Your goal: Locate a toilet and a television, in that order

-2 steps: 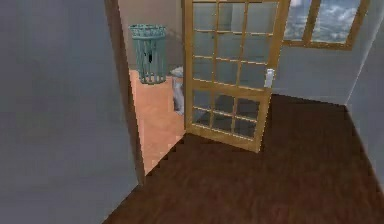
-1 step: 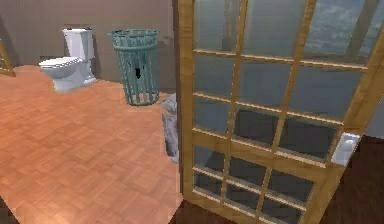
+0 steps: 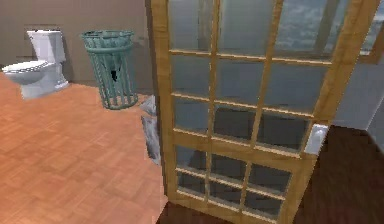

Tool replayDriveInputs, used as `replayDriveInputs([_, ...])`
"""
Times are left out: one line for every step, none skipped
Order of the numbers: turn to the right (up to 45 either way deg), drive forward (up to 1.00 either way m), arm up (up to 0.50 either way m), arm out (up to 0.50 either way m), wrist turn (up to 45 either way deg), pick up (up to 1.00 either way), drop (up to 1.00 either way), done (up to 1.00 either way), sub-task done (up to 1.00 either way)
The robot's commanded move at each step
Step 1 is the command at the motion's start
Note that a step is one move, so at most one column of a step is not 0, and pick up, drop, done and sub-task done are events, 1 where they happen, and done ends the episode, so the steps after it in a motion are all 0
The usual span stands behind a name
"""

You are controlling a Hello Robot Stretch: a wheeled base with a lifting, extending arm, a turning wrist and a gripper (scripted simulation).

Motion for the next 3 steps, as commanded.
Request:
replayDriveInputs([0.0,0.45,0.00,0.00,0.0,0.00,0.00,0.00,0.00])
replayDriveInputs([-45.0,0.00,0.00,0.00,0.0,0.00,0.00,0.00,0.00])
replayDriveInputs([-15.0,0.00,0.00,0.00,0.0,0.00,0.00,0.00,0.00])
